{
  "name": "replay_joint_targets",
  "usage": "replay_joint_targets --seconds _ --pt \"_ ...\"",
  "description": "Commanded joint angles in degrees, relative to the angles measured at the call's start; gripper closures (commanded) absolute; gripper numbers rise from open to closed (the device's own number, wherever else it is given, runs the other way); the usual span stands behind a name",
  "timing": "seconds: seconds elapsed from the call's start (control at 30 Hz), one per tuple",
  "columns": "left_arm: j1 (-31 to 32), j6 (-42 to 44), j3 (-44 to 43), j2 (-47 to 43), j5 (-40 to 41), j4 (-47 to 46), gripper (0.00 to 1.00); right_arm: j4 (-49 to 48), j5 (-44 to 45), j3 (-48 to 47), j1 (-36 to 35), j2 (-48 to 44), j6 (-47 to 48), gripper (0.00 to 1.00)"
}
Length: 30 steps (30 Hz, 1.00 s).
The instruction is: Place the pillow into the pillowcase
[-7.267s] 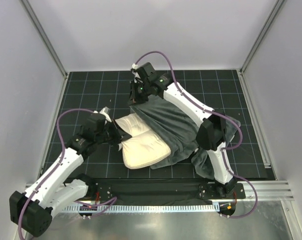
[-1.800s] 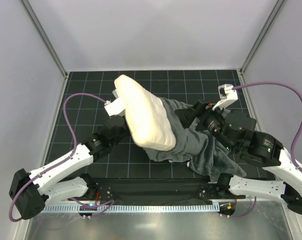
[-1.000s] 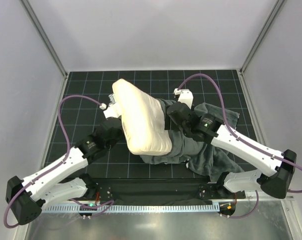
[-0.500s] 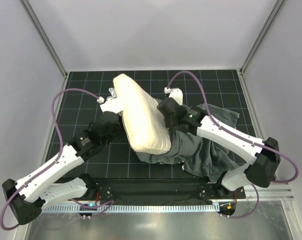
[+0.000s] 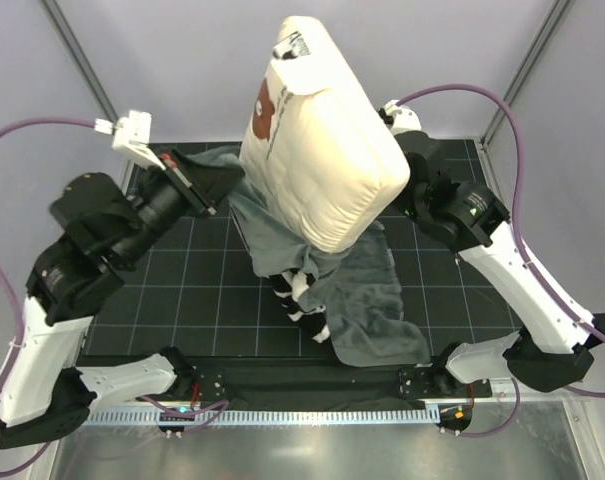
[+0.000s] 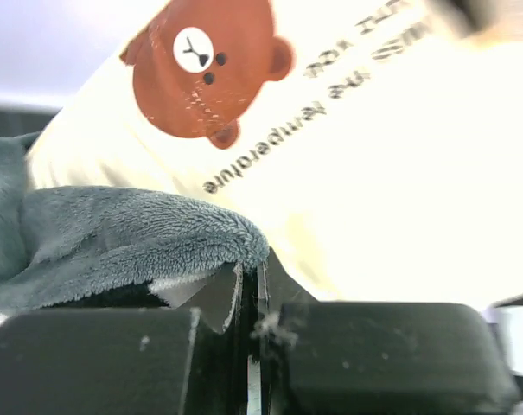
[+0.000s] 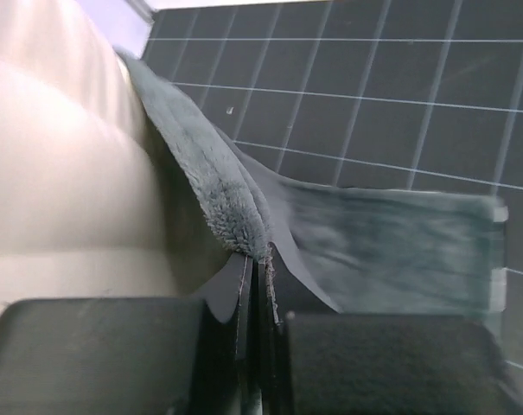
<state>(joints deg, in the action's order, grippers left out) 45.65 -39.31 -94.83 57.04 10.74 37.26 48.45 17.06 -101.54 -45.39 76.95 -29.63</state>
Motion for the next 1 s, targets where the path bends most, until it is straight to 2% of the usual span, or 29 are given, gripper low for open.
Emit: replay_joint_targets --seconds 0.0,0.07,0.17,0.23,0.4,0.47,0.57,0.63,0.7,0.73,0.77,0.83,0.87,0.93,0.97 --pt "-0.03 1.34 -10.98 1.84 -6.43 -7.02 1.0 -4.49 -7.1 1.85 1.79 -0.92 0.36 0.96" --pt "-0.03 1.34 -15.01 2.81 -8.18 -7.72 1.0 -7.48 -9.31 3.27 2.67 -1.53 -0.6 0.96" --pt "-0.03 1.95 -15.66 3.35 -9.25 -8.16 1.0 -8.19 -13.62 1.0 4.16 -2.06 -1.22 0.96" --pt "-0.03 1.96 -11.45 1.51 -8.55 -8.77 1.0 -7.5 -15.65 -4.96 4.87 -2.07 -0.87 0.96" --pt "-0.03 0.82 9.08 -5.0 -6.44 -17.12 1.0 -2.57 -20.39 -26.32 6.1 1.62 -1.13 0.96" --pt "-0.03 0.46 13.86 -6.85 -5.91 -19.14 1.0 -2.3 -21.8 -29.85 6.19 2.24 -2.27 0.96" --pt "-0.03 -0.85 16.69 -6.85 -6.78 -21.43 1.0 -5.02 -22.77 -24.97 6.1 0.41 -3.24 0.96" --pt "-0.03 -0.94 10.67 -5.71 -9.14 -21.26 1.0 -6.95 -22.25 -20.3 6.1 -0.57 -3.42 0.96" --pt "-0.03 -0.68 3.28 -3.08 -10.47 -19.6 1.0 -8.8 -22.07 -11.61 6.19 -1.71 -3.68 0.96" --pt "-0.03 -0.33 -5.2 -1.77 -10.57 -17.15 1.0 -11.07 -22.24 -8.62 6.19 -1.89 -3.77 0.96" --pt "-0.03 -0.07 -9.11 0.51 -12.83 -15.91 1.0 -12.14 -22.77 -3.2 6.27 -2.06 -3.95 0.96" --pt "-0.03 0.28 -18.67 2.72 -14.6 -13.45 1.0 -15.56 -23.56 1.32 6.19 -2.5 -4.65 0.96" --pt "-0.03 0.29 -20.47 4.04 -15.91 -13.0 1.0 -16.62 -23.91 4.39 6.19 -3.2 -4.91 0.96" --pt "-0.12 0.9 -21.89 4.22 -17.07 -12.56 0.99 -18.04 -24.01 4.6 6.19 -3.91 -5.09 0.96" --pt "-0.03 1.16 -19.28 2.74 -17.07 -12.56 1.0 -17.6 -23.74 3.11 6.27 -4.08 -5.0 0.96"
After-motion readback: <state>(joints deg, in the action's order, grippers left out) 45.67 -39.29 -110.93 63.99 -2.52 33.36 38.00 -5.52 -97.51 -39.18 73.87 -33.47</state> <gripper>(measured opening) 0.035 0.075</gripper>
